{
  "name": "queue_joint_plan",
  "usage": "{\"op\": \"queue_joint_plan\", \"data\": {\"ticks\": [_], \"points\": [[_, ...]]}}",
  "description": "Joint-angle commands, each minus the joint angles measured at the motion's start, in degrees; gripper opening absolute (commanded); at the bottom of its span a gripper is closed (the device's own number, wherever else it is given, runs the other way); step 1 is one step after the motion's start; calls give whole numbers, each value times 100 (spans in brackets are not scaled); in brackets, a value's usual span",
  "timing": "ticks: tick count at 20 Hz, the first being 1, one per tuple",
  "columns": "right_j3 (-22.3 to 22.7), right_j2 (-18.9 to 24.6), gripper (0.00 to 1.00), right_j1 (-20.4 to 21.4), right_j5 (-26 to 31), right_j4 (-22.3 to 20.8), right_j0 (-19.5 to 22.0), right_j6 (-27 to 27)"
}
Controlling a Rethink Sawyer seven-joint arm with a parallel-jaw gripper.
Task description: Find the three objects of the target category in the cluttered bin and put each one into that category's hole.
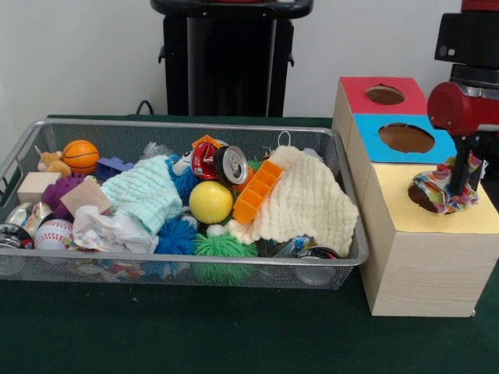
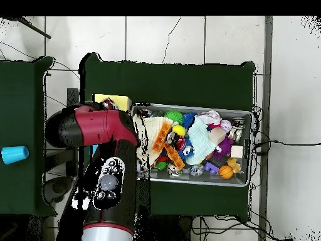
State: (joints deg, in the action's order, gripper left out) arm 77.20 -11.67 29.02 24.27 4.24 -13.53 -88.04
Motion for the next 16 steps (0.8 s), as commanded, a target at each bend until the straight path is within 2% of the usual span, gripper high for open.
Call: {"op": "queue_joint_plan", "data": {"ticks": [1, 16], "points": [[504, 332, 0, -120, -124, -38, 233, -979], [546, 401, 0, -76, -10, -148, 330, -783]]}}
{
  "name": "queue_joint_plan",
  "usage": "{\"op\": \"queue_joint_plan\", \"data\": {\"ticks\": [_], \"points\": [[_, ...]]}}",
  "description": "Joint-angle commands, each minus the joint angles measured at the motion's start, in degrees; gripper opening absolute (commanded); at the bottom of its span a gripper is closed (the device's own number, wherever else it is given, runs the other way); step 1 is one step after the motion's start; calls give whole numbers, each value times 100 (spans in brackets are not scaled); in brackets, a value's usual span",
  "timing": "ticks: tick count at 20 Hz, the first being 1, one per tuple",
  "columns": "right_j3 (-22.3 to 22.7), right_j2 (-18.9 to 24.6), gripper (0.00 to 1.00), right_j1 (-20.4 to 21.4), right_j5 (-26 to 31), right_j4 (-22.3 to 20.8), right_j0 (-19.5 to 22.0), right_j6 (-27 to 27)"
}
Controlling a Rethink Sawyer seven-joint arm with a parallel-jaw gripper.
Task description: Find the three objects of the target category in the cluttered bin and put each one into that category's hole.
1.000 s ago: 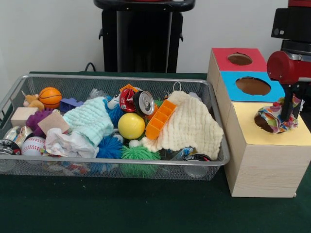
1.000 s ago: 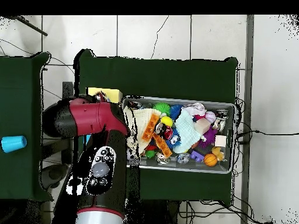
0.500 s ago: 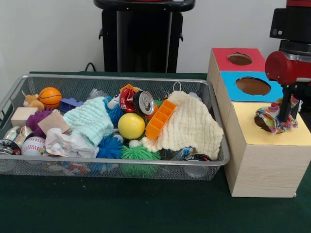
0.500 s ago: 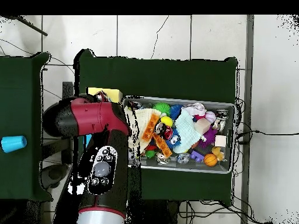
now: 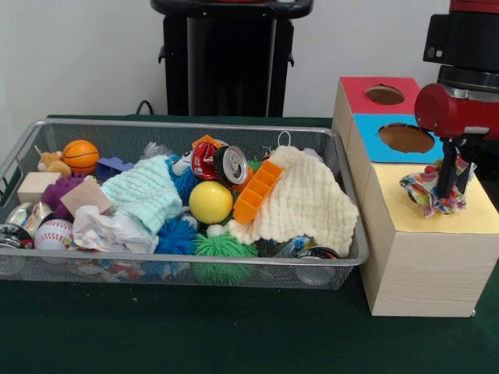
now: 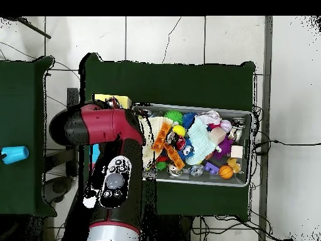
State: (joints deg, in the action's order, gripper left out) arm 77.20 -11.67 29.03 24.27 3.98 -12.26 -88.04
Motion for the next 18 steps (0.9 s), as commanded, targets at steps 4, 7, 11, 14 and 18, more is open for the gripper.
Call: {"op": "queue_joint_plan", "data": {"ticks": [4, 7, 11, 14, 18], "points": [[511, 392, 0, -89, 22, -106, 192, -816], [497, 391, 100, -92, 92, -101, 191, -814], [403, 226, 100, -145, 329, 9, 58, -1053], [419, 246, 100, -144, 435, 50, 70, -1067], [403, 255, 100, -128, 592, 98, 71, -1079]]}}
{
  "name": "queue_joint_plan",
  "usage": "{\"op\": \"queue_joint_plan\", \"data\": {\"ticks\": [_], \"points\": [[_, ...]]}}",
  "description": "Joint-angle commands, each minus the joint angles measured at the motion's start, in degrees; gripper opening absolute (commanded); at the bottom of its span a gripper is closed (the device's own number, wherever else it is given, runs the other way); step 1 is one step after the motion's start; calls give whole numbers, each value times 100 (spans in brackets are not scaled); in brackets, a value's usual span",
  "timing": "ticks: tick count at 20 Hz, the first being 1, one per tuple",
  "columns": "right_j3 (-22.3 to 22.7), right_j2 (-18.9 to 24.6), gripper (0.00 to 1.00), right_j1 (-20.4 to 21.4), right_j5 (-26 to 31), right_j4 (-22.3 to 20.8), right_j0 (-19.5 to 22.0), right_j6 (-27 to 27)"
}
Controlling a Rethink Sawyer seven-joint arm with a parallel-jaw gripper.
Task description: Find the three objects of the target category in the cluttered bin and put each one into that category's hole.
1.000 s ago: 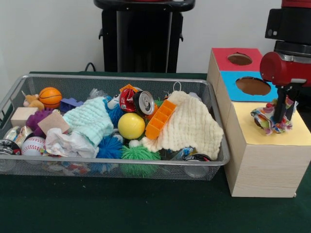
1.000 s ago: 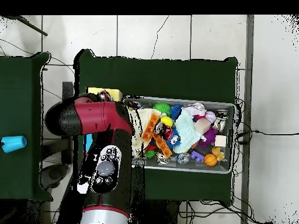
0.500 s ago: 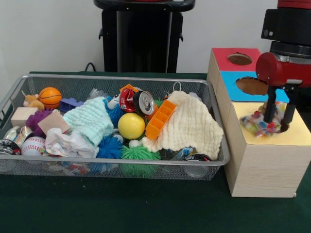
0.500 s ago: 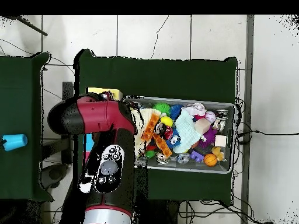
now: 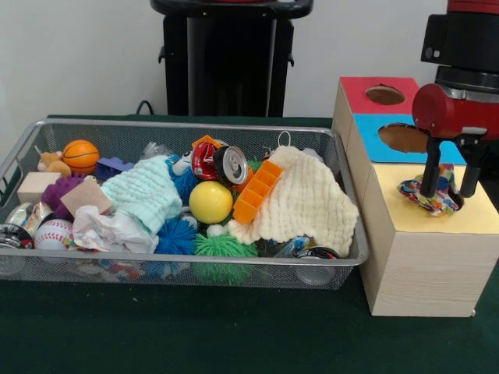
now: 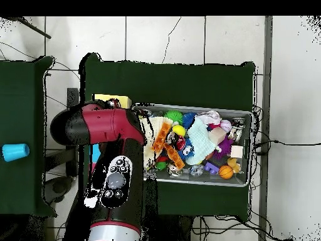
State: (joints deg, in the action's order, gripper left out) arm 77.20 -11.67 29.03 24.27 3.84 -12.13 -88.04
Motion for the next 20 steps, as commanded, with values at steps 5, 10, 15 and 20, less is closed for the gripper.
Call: {"op": "queue_joint_plan", "data": {"ticks": [5, 10, 15, 20], "points": [[447, 258, 100, 40, 866, 213, 32, -1125], [281, 196, 100, 336, 1565, 331, -43, -1142], [339, 219, 100, 392, 1520, 287, -37, -1121], [354, 232, 100, 438, 1539, 262, -37, -1139]]}}
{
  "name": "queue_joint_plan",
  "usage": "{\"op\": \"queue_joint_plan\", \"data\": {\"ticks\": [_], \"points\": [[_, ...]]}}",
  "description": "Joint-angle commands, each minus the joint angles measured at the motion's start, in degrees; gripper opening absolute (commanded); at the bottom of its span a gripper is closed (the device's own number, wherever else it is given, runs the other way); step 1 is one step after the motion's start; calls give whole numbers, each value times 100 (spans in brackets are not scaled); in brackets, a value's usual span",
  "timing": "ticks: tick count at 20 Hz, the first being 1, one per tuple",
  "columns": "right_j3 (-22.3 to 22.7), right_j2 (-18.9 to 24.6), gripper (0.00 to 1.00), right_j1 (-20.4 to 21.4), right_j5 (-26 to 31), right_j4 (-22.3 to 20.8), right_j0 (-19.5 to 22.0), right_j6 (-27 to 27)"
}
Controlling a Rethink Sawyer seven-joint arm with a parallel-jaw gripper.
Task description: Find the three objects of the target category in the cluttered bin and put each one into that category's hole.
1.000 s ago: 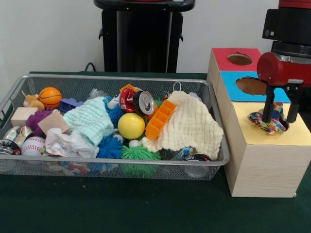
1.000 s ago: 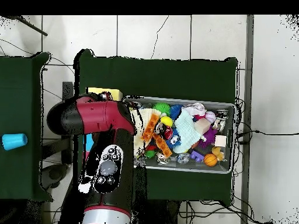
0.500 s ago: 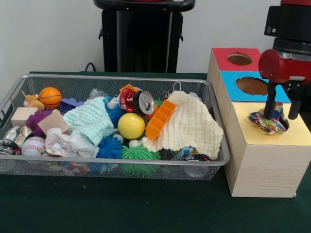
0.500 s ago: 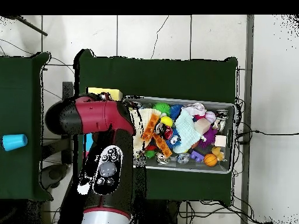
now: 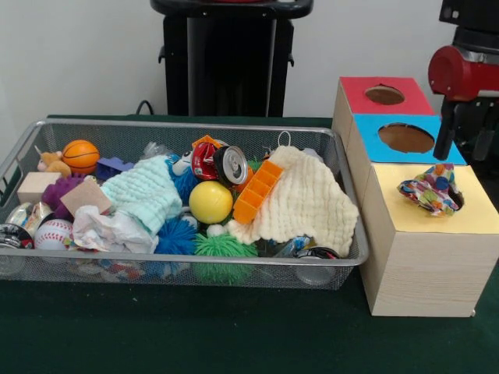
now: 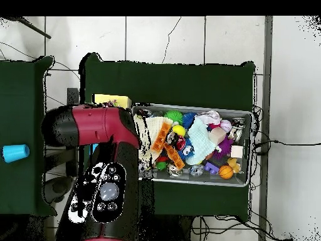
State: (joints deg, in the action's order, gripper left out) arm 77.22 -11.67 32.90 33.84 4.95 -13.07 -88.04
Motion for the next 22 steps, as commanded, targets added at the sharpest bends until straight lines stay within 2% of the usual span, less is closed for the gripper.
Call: {"op": "queue_joint_plan", "data": {"ticks": [1, 4, 5, 12, 17, 22], "points": [[362, 236, 100, 51, 561, 146, 62, -1137], [369, 248, 100, 44, 519, 111, 69, -1100], [416, 266, 0, 63, 429, 101, 82, -1091], [531, 332, 0, 65, 76, 2, 150, -959], [538, 362, 0, 61, 81, 1, 192, -916], [675, 404, 0, 89, -147, -18, 259, -888]]}}
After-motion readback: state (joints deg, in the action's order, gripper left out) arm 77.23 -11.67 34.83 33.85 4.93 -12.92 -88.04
